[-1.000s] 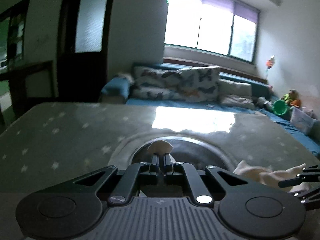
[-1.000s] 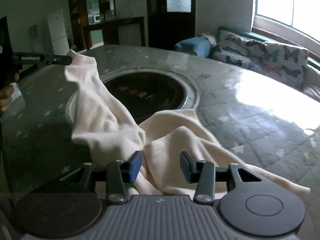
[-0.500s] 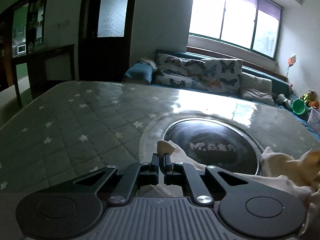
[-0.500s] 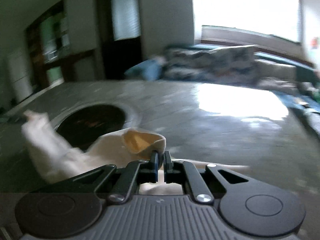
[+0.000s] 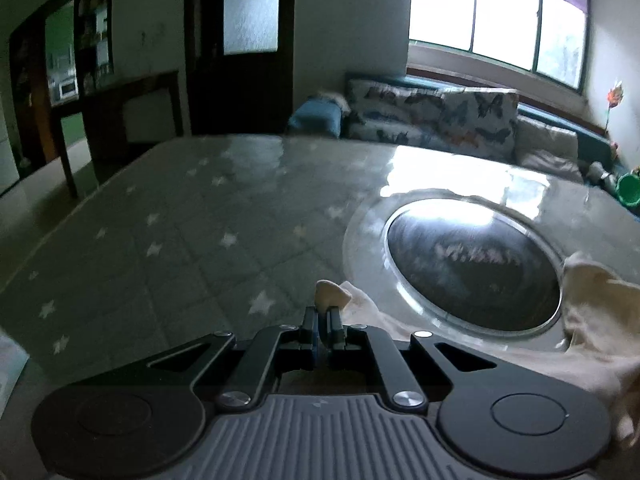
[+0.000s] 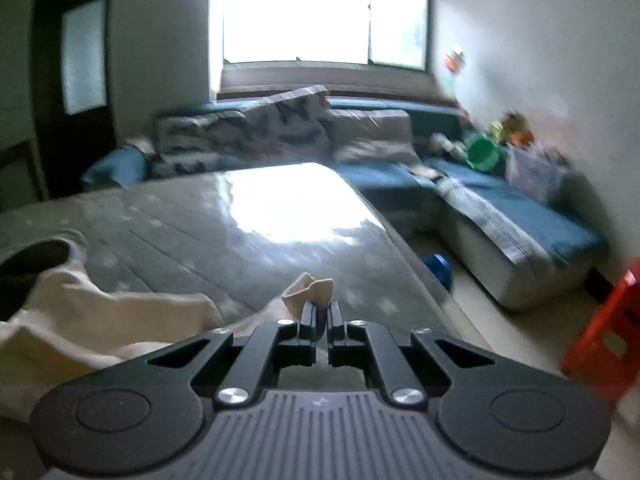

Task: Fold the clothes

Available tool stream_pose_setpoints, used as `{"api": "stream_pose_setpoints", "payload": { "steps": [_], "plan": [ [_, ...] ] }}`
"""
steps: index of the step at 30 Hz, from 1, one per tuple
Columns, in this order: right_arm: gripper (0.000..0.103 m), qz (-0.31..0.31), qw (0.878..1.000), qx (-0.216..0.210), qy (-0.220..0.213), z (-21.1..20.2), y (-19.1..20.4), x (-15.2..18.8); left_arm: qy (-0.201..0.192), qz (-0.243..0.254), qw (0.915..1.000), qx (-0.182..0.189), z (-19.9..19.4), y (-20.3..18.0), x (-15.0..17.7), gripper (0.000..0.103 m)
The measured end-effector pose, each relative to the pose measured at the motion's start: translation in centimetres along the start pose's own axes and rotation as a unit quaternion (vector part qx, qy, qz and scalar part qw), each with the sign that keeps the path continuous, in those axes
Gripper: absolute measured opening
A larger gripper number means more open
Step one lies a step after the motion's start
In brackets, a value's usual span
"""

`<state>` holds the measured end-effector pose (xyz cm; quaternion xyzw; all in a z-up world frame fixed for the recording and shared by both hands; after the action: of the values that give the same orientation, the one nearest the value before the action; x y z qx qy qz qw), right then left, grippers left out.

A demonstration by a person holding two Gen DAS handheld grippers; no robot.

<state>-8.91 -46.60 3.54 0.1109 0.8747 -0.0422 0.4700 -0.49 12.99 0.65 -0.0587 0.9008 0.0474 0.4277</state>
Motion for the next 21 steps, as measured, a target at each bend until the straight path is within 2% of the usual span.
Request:
{"api": "stream_pose_setpoints", "payload": {
  "steps": [3,9,12,16,19,21],
  "plan": [
    [0.004,0.022,0.999,0.023,0.018,0.0,-1.9,1.3,0.011,0.001,0.9999,-0.006,-0.1,0.5,0.7,0.005],
    [0.004,0.024,0.996,0.075,0.044,-0.9,-4.0,3.8,0.033,0.015,0.9992,-0.017,0.2,1.0,1.4,0.005],
    [0.006,0.032,0.993,0.088,0.069,-0.7,-4.6,4.7,0.042,0.024,0.9986,-0.019,0.5,1.1,1.7,0.008],
    [0.010,0.040,0.993,0.096,0.046,-1.1,-5.3,3.7,0.045,0.031,0.9984,-0.017,0.5,0.9,1.2,0.014],
    [0.012,0.025,0.995,0.093,0.017,-1.5,-5.1,2.1,0.026,0.043,0.9983,-0.029,-0.1,0.8,0.1,0.027],
    [0.014,0.017,0.997,0.081,-0.002,-1.5,-4.7,0.8,0.016,0.045,0.9985,-0.028,-0.6,0.8,-0.7,0.028]
  ]
}}
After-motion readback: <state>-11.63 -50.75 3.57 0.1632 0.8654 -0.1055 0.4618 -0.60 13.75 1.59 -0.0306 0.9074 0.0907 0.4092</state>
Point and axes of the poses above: each gripper's, at about its wrist camera, not at the fingertips, and z roughly the way its jaws point, y to its left, x to its underside, the point moved 7 cm from there along z, roughly the way its jaws point, and after that the axes turned 5 degrees about -x, right-handed, at the moved point
